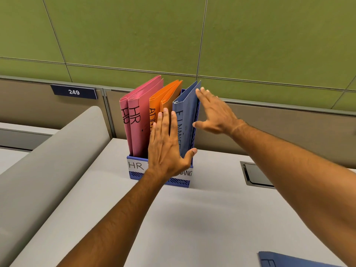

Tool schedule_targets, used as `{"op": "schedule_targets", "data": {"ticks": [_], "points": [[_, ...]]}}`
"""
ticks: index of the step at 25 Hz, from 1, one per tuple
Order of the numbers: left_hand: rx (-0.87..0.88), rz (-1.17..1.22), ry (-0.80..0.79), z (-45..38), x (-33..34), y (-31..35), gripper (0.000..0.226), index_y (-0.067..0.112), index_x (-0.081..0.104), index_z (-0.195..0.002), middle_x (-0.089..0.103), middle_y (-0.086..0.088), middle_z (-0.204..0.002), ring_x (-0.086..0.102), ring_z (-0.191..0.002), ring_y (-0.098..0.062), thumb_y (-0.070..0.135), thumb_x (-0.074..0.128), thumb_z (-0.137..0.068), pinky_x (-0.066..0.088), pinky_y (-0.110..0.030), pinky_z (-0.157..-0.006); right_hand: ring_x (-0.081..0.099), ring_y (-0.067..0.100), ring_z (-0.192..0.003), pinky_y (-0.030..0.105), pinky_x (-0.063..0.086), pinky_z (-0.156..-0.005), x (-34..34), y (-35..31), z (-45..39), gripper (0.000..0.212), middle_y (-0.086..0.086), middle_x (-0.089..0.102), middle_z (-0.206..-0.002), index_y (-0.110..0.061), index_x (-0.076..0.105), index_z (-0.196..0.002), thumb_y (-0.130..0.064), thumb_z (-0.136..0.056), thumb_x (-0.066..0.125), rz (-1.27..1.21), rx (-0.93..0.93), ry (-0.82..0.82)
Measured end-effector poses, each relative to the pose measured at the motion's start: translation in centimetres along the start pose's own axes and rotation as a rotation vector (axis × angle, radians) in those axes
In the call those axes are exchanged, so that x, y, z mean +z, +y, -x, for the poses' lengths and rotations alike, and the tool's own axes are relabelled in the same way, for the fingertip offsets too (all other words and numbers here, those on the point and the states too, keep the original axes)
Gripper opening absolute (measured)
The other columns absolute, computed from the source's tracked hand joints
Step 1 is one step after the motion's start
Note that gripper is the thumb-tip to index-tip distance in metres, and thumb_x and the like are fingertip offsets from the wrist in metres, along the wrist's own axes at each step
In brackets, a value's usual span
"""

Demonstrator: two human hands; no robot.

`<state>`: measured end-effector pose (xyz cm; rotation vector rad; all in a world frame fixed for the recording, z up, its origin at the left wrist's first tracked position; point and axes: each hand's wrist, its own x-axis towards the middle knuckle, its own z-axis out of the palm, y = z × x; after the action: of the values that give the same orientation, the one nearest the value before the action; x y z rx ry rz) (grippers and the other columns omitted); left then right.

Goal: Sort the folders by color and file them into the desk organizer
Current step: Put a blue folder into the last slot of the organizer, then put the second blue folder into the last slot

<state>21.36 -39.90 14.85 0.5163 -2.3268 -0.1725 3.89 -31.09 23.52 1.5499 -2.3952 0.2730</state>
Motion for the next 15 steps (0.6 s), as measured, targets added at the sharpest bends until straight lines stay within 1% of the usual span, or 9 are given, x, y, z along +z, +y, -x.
{"op": "schedule_targets", "data": {"ticks": [4, 9, 12, 15], "points": [[0.012, -0.011, -0.050, 1.6, -0.8, 1.0, 0.108, 0.009, -0.002, -0.153, -0.005, -0.015, -0.161, -0.007, -0.149, -0.027, 0.072, 0.041, -0.076, 0.006, -0.048, -0.121, 0.004, 0.026, -0.150, 0.047, 0.009, -0.122, 0.7, -1.4, 5.4, 0.096, 0.012, 0.003, -0.162, -0.013, 0.004, -0.153, -0.062, -0.085, 0.051, 0.023, 0.083, 0.055], [0.052, -0.014, -0.145, 5.4, -1.6, 2.9, 0.108, 0.011, -0.003, -0.153, -0.009, -0.011, -0.161, -0.009, -0.149, -0.027, 0.074, 0.039, -0.077, 0.002, -0.046, -0.121, -0.002, 0.025, -0.150, 0.047, 0.004, -0.122, 1.1, -2.6, 13.0, 0.094, 0.010, 0.000, -0.162, -0.015, 0.002, -0.153, -0.070, -0.083, 0.034, 0.035, 0.223, 0.027], [0.073, 0.007, -0.196, 8.1, -1.6, 4.3, 0.108, 0.012, -0.004, -0.153, -0.009, -0.010, -0.161, -0.011, -0.148, -0.027, 0.075, 0.038, -0.077, -0.003, -0.044, -0.119, -0.003, 0.026, -0.150, 0.048, 0.003, -0.122, 1.4, -2.8, 17.2, 0.093, 0.011, -0.001, -0.162, -0.015, 0.001, -0.153, -0.070, -0.086, 0.034, 0.062, 0.279, 0.007], [0.076, 0.021, -0.239, 10.9, -1.3, 6.2, 0.107, 0.014, -0.005, -0.153, -0.009, -0.009, -0.161, -0.011, -0.148, -0.027, 0.076, 0.038, -0.076, -0.002, -0.044, -0.119, -0.004, 0.027, -0.150, 0.049, 0.004, -0.122, 1.7, -2.7, 21.4, 0.095, 0.010, -0.002, -0.162, -0.017, 0.000, -0.154, -0.073, -0.081, 0.026, 0.086, 0.340, -0.020]]}}
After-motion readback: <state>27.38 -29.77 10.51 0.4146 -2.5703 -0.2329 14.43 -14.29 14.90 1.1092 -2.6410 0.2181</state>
